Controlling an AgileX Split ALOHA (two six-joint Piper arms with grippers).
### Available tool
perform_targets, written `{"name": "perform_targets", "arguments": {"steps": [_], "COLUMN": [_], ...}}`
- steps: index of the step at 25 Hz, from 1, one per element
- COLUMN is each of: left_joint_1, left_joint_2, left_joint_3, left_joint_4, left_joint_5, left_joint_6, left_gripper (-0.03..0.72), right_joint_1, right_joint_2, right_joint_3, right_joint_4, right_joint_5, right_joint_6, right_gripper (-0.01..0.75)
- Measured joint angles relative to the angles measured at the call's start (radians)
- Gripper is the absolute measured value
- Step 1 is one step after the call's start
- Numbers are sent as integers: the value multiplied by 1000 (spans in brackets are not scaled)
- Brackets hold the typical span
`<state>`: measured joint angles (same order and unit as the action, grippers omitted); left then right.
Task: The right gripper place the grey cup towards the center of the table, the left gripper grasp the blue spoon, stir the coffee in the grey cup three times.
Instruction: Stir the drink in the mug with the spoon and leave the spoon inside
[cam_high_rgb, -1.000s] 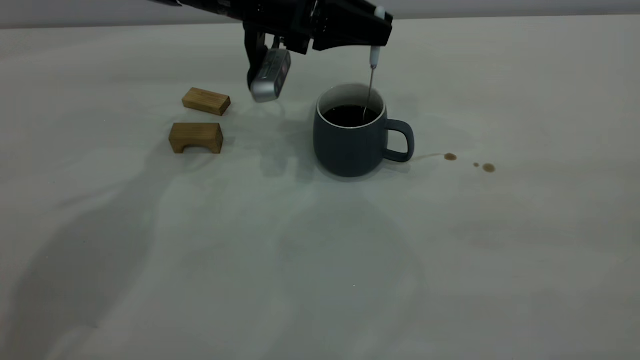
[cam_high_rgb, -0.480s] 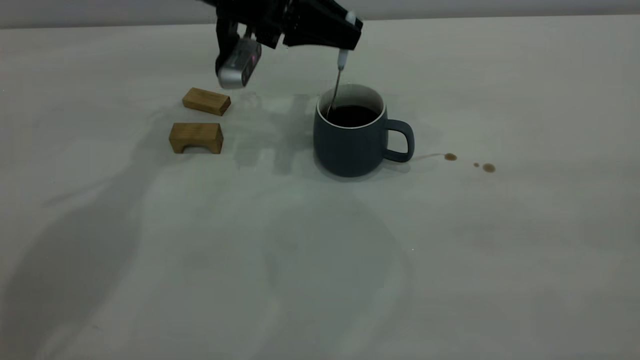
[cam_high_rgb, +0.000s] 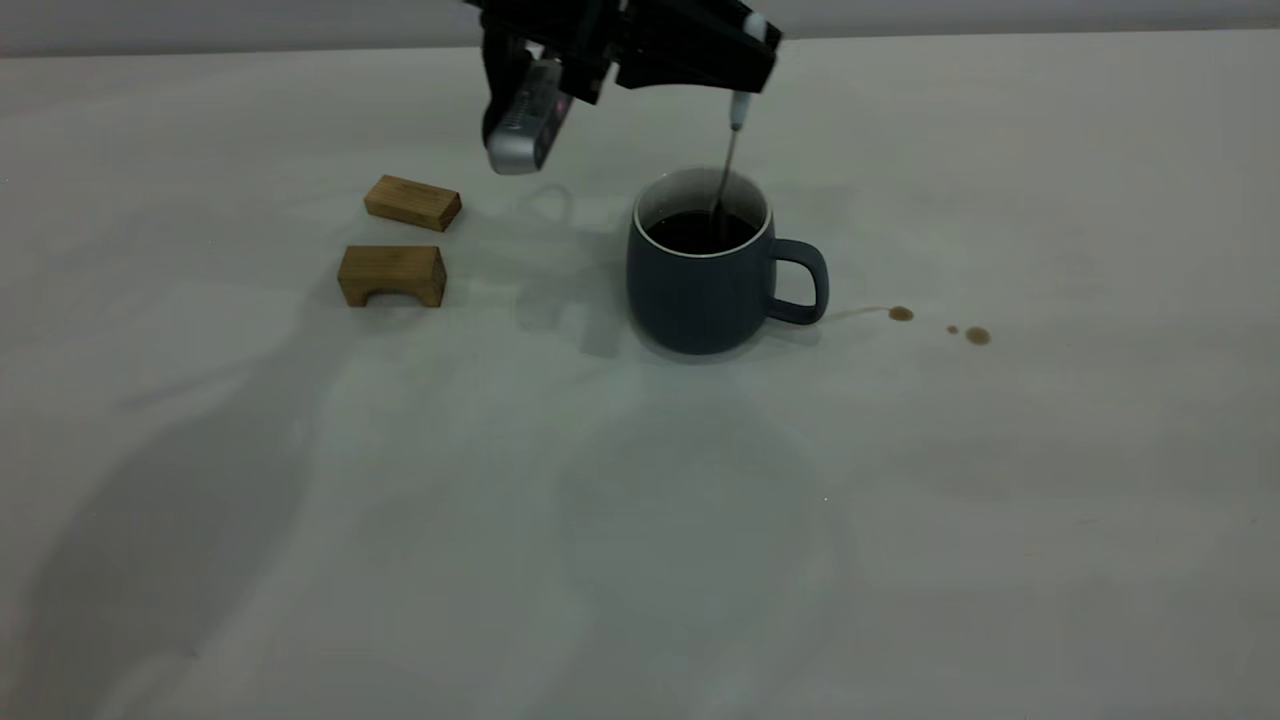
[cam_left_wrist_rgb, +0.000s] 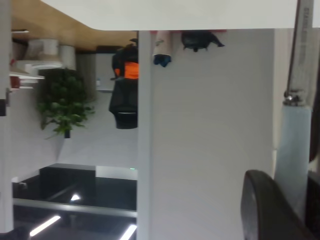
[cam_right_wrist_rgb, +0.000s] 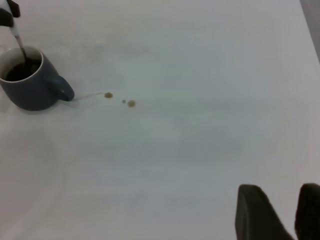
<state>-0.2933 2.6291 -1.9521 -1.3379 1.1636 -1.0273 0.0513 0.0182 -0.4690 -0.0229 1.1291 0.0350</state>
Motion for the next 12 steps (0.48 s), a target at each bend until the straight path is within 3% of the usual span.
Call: {"name": "perform_targets", "arguments": {"steps": [6,12], "left_joint_1": [-16,-15], "left_joint_2": [5,5], "left_joint_3": [0,0], "left_joint_4": [24,170], "left_joint_5": [2,0], "left_joint_6": [-30,-176], "left_gripper": [170,170], "right_joint_1": [0,0], "right_joint_2": [0,0], "right_joint_3": [0,0], "right_joint_4": [0,0], "right_joint_5": [0,0], "right_joint_6": [0,0], "right_gripper": [238,238]}}
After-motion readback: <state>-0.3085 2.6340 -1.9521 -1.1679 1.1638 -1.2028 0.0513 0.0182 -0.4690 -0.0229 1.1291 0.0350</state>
